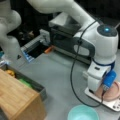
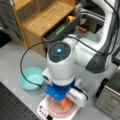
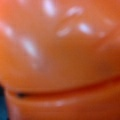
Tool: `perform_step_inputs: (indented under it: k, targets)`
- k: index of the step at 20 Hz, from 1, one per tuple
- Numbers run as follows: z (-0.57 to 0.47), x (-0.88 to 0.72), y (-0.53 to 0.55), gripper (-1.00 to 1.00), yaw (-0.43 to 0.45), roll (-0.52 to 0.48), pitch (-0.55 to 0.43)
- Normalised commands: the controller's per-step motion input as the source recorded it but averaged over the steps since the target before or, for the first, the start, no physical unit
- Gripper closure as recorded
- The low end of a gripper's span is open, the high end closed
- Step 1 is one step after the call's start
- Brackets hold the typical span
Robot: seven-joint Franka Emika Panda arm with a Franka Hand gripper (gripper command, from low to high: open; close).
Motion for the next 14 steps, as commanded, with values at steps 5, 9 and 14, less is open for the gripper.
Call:
perform_step_inputs:
  k: [5,9,14]
  targets:
    - [0.06,0.16,-0.05,1.0,0.058,-0.225,-0.014]
    - [0.07,0.21,-0.01,-1.0,0.053,-0.244,0.013]
    - [0.04,0.26,0.04,-1.0,0.043,-0.239,0.019]
